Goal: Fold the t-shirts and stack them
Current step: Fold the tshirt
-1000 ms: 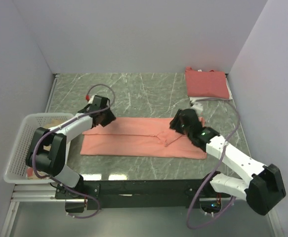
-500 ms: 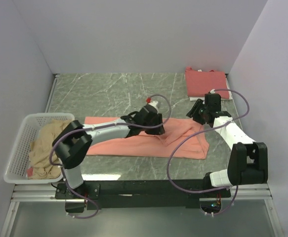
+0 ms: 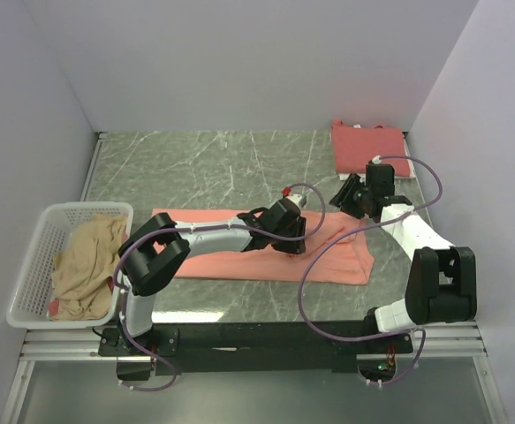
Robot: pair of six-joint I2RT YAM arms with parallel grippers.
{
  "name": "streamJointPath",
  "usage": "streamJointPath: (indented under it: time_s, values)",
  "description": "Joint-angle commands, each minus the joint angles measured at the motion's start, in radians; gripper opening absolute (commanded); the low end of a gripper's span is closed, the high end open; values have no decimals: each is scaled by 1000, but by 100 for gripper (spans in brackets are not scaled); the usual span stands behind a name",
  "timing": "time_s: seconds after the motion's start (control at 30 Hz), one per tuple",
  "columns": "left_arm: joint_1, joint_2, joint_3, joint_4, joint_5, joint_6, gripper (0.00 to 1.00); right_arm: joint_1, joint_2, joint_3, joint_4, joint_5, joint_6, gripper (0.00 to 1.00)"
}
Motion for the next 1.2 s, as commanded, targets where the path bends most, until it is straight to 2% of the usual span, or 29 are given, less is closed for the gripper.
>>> streamJointPath:
  time_s: [0.0, 0.43, 0.67, 0.87, 1.17]
  values:
    - [-17, 11, 51, 2, -6, 32, 45, -8, 10, 38, 35, -10, -19, 51]
    - [-34, 30, 71, -60, -74, 23, 36, -6, 73, 44, 31, -13, -57, 49]
    - [-35, 22, 72, -68, -75, 20, 19, -5, 94, 4, 51, 15, -57, 47]
    - [-34, 13, 78, -77, -77, 16, 9, -5, 76, -16, 31, 81, -60, 47]
    - [-31, 7, 97, -91, -81, 16, 6, 15, 51, -62, 25, 138, -57, 47]
